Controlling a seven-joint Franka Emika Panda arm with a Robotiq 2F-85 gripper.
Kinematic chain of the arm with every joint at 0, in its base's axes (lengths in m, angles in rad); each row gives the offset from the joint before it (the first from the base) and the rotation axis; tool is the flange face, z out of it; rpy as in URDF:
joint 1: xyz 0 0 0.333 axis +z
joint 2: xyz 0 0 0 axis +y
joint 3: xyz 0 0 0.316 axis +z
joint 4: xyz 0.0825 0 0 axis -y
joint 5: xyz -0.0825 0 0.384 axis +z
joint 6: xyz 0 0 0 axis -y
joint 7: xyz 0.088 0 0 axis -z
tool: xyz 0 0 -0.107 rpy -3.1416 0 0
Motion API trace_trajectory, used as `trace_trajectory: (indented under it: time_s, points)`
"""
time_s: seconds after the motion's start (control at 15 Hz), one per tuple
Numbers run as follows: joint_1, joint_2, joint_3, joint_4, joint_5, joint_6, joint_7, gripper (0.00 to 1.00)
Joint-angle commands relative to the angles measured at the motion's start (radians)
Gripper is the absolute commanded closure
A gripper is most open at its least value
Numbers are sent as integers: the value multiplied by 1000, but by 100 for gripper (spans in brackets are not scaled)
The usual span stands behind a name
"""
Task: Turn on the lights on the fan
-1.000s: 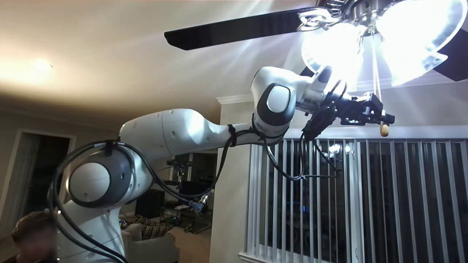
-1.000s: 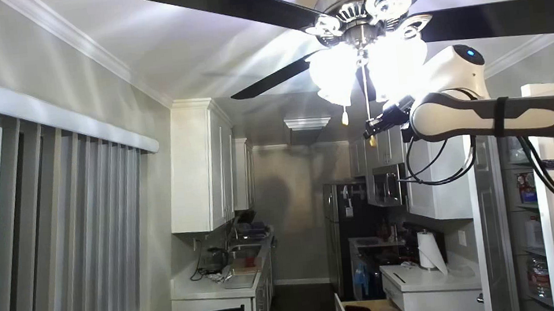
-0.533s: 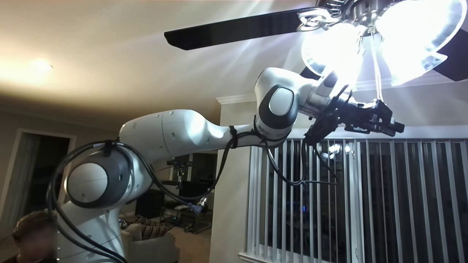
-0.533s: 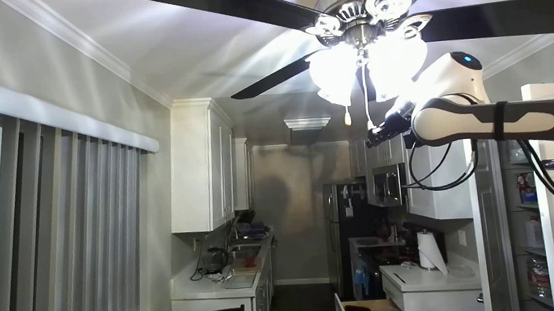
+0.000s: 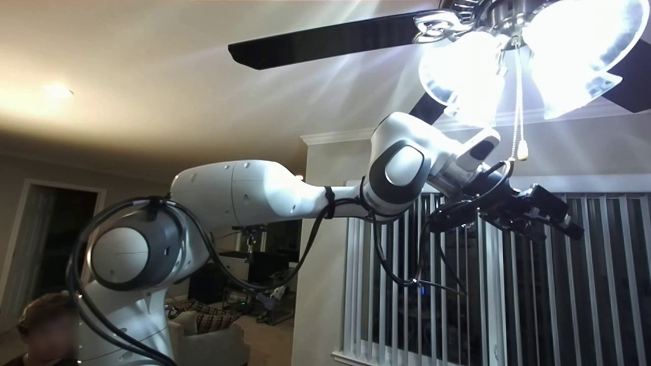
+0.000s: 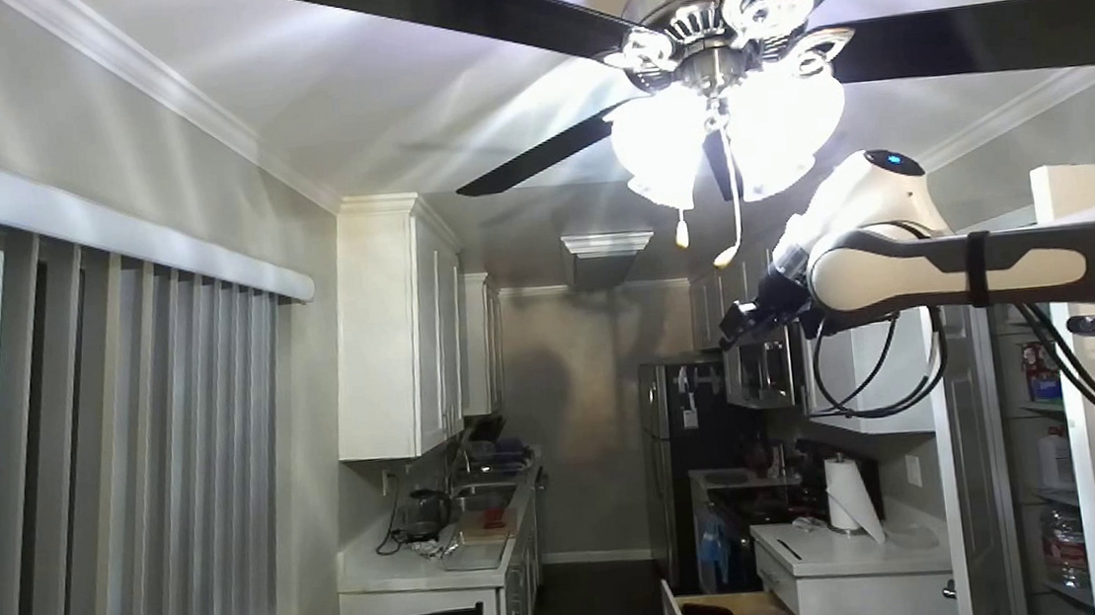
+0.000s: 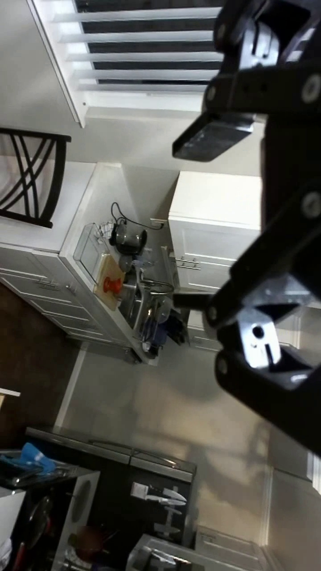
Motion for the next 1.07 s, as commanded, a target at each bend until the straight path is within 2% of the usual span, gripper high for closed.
trace_trajectory:
  time_s: [0.0, 0.47, 0.67, 0.73, 1.0]
  points:
    - [31, -23, -22, -26, 43, -79, -48, 0]
    - [40, -26, -51, -66, 59, -162, -61, 0]
    - [48, -30, -61, -88, 85, -166, -80, 0]
    - [29, -1, -45, -55, 56, -149, -36, 0]
    - [34, -2, -49, -63, 62, -149, -41, 0]
